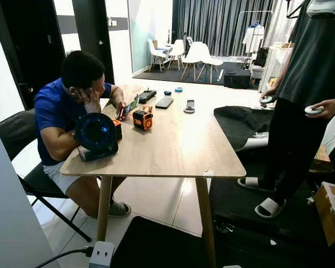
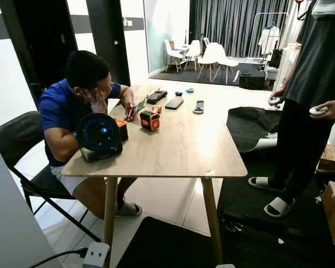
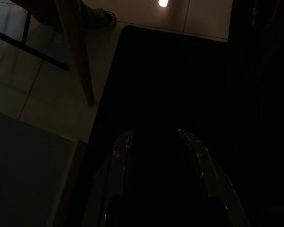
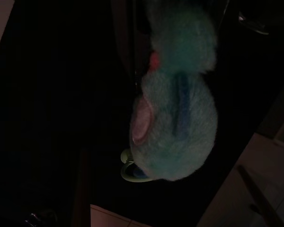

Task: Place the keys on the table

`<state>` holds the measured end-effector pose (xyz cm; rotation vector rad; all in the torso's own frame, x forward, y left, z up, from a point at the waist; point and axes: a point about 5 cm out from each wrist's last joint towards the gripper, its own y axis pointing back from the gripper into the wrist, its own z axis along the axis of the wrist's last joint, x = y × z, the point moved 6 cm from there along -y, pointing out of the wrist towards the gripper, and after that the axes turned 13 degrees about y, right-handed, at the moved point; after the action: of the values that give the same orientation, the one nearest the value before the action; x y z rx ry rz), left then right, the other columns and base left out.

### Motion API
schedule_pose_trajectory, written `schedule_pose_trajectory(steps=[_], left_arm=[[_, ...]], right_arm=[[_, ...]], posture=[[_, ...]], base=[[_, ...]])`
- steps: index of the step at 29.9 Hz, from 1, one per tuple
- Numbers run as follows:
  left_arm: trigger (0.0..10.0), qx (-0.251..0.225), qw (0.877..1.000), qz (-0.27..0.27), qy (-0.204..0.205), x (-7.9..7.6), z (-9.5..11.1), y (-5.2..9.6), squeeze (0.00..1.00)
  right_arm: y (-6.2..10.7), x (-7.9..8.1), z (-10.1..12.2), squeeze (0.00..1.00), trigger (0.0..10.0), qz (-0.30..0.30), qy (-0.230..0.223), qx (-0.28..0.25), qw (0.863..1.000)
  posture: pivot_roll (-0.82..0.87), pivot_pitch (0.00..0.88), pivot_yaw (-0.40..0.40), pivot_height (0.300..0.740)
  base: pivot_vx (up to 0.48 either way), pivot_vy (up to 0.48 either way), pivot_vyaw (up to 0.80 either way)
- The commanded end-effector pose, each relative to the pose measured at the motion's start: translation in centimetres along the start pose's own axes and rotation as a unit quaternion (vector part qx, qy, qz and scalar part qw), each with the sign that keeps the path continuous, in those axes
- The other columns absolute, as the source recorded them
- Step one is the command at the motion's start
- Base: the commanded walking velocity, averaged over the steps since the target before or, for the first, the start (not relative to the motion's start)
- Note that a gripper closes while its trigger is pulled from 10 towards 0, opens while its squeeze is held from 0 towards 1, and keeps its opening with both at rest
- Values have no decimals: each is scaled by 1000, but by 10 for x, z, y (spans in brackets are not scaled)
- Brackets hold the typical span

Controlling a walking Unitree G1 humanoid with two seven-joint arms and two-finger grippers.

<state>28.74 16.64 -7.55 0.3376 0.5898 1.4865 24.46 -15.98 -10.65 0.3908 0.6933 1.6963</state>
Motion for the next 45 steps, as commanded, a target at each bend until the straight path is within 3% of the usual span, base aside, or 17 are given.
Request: schedule_pose_trajectory(steps=[1, 6, 10, 16, 22, 28, 32, 45], left_arm=[[10000, -1, 1000, 2, 5, 2, 0, 0, 0], [10000, 0, 1000, 1, 4, 1, 0, 0, 0], [10000, 2, 1000, -3, -2, 1, -1, 1, 0], [10000, 9, 1000, -12, -17, -1, -4, 1, 0], [10000, 10, 1000, -13, -19, -2, -4, 1, 0], [10000, 9, 999, -18, -33, 2, -2, 2, 0], [10000, 9, 999, -17, -33, 3, -2, 2, 0], [10000, 5, 1000, -8, -7, -6, -8, 3, 0]], right_arm=[[1, 2, -5, 0, 10000, -1, -5, 10, 1000], [1, -3, -7, 0, 10000, -15, -14, 18, 1000], [4, -23, -16, 0, 10000, -71, -57, 42, 995], [6, -26, -20, 0, 10000, -74, -71, 49, 994], [6, -26, -23, 0, 10000, -73, -72, 51, 993], [6, -11, -26, 0, 10000, -58, -67, 55, 995], [6, -9, -26, 0, 10000, -54, -63, 55, 995], [4, -18, -18, 0, 10000, -35, -12, 48, 998]], posture=[[59, 33, 16, 740], [60, 34, 17, 740], [61, 34, 21, 740], [60, 32, 23, 740], [62, 31, 25, 740], [73, 28, 48, 740], [72, 27, 48, 740], [61, 21, -25, 740]], base=[[0, 0, 0], [0, 0, 0], [0, 0, 0], [0, 0, 0], [0, 0, 0], [0, 0, 0], [0, 0, 0], [0, 0, 0]])
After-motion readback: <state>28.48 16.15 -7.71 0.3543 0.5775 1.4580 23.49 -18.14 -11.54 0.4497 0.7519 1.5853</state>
